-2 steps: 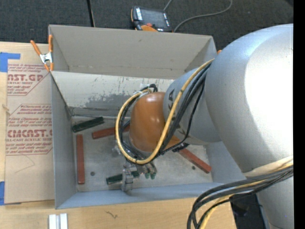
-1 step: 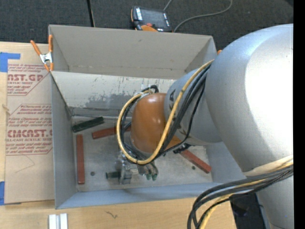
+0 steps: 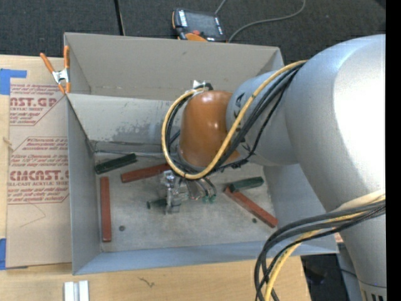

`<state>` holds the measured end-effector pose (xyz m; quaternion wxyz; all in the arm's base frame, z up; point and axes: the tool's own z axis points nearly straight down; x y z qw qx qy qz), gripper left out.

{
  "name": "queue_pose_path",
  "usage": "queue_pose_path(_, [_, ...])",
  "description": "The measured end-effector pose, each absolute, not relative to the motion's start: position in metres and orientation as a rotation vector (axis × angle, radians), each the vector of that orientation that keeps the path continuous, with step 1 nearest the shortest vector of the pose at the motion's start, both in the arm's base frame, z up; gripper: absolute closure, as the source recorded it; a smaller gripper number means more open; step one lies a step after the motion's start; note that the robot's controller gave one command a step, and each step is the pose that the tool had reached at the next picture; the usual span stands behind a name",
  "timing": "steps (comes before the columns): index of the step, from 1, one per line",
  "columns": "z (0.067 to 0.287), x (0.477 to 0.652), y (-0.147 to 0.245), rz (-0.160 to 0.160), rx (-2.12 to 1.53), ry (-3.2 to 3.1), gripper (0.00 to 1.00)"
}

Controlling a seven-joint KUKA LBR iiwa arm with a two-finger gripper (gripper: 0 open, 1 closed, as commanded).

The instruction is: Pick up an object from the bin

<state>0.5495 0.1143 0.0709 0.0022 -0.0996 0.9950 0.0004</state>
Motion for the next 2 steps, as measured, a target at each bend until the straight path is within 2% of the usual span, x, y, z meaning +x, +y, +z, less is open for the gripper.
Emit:
queue_pose_path(1, [0.102,0.563,0.109,0.001,-0.302,3.122,1.0])
queue_pose_path(2, [0.217,0.565,0.131,0.003,-0.439,3.099,1.0])
